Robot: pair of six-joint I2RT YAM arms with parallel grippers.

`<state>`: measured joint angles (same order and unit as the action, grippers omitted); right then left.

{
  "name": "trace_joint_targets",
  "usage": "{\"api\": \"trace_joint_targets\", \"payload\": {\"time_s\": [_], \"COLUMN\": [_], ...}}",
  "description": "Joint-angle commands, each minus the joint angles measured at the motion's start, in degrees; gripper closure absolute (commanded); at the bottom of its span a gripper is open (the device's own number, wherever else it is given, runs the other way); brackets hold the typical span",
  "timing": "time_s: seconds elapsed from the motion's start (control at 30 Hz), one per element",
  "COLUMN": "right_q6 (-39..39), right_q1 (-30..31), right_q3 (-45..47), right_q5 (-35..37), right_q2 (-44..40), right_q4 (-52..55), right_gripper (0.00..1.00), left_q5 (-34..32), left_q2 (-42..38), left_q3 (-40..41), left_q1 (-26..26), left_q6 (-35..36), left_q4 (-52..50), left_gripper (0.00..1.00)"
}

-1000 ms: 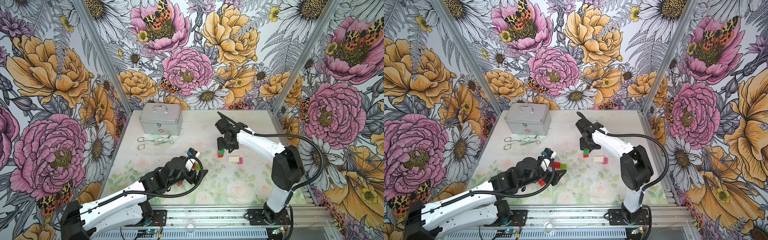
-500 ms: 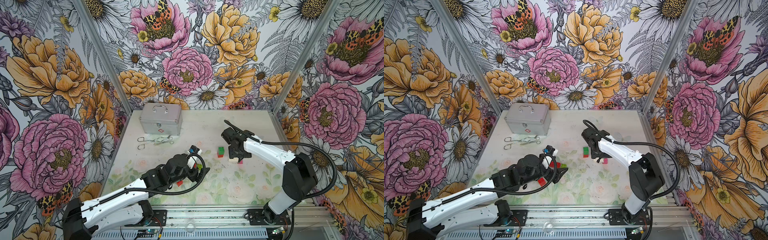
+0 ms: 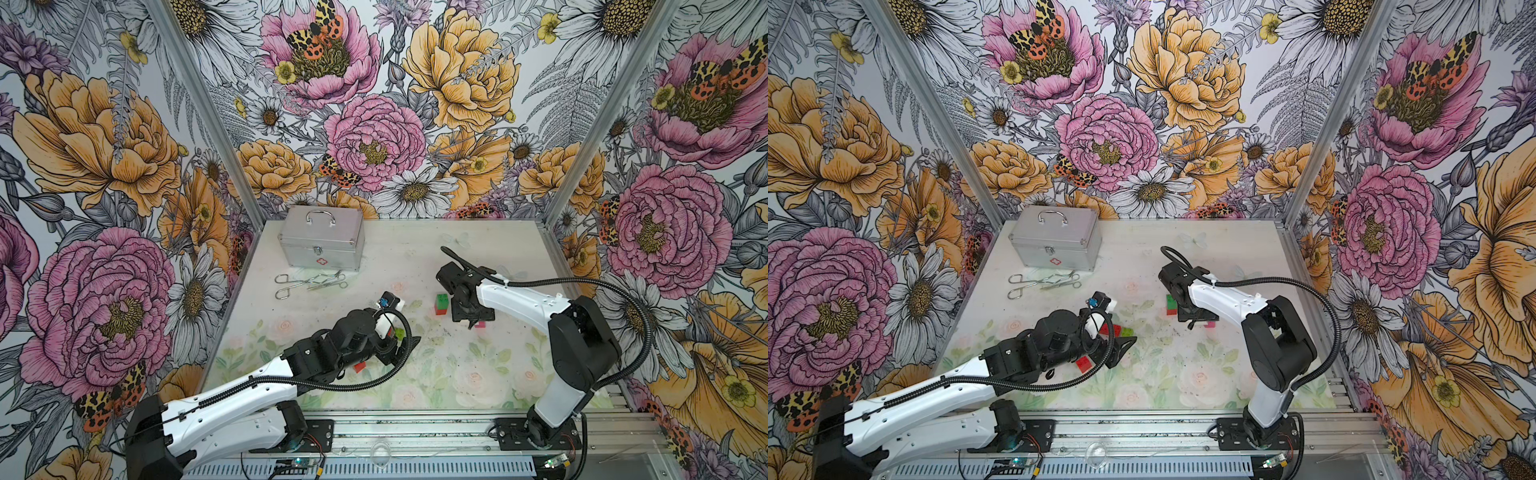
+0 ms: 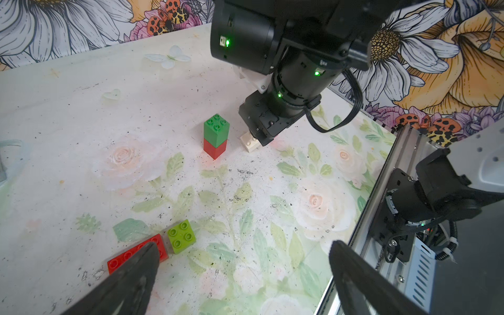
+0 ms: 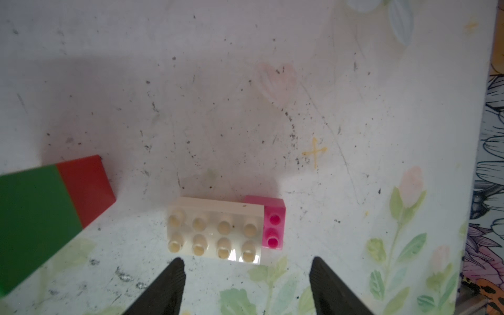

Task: Assemble the letter r with lego
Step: Pick up the lego brick from the center of the board.

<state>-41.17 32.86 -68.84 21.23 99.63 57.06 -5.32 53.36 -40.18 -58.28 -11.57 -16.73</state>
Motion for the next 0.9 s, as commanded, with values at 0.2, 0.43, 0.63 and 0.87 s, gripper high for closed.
{"api": "trace_joint_targets", "payload": {"time_s": [0.2, 0.43, 0.63, 0.87], "right_q6": [-1.74, -2.1, -2.57, -2.91], "right_q1": [1.07, 1.22, 1.24, 1.24], "right_q3": [-1.99, -2.3, -2.68, -3.41], "right_q5": [0.19, 0.3, 0.56, 0.64], "right_q2": [2.19, 3.79, 4.69, 6.15], "right_q4": [-1.33, -1.42, -1.59, -1.53], "right_gripper": [0.26, 0.26, 0.26, 0.26], "left_q5": [-1.26, -1.18, -1.4, -1.53], "left_q2": [-0.53, -0.89, -1.73, -2.21], "left_q3": [0.84, 1.59, 2.37, 2.68], "left_q1": [-0.45, -0.47, -0.43, -0.43], "left_q6": [-0.16, -0.49, -0.59, -0.47], "left_q4": [0.28, 0.77, 0.85, 0.82], "left_gripper": [0.01, 0.01, 0.01, 0.01]}}
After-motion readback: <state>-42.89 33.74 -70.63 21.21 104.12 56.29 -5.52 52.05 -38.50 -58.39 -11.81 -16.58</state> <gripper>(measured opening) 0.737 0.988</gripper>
